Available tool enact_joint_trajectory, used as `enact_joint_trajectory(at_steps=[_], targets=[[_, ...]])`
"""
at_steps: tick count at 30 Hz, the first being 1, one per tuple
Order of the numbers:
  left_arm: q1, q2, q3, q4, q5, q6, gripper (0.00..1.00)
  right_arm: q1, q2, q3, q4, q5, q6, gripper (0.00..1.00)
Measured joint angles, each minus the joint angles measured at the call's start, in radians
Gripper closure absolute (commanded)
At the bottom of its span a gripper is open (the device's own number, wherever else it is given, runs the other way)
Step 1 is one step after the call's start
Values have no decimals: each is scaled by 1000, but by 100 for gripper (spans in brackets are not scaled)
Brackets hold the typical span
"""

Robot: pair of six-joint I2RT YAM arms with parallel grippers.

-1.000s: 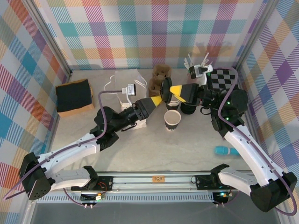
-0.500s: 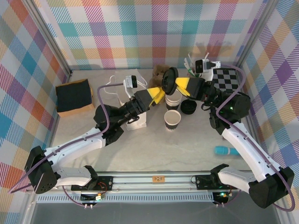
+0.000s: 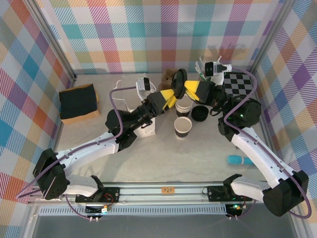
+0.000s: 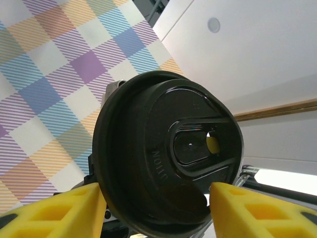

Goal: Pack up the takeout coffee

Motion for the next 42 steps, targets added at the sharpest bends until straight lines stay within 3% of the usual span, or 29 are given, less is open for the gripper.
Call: enact_joint_trajectory(at_steps=[21, 34, 42], targets=[[0, 8, 0, 36, -22, -31, 65, 0, -99, -86, -54, 31, -74, 85], [0, 8, 0, 59, -29, -37, 73, -1, -195, -89, -287, 53, -222, 81], [0, 8, -1, 55, -42, -34, 75, 0, -233, -89, -452, 56, -302, 69]])
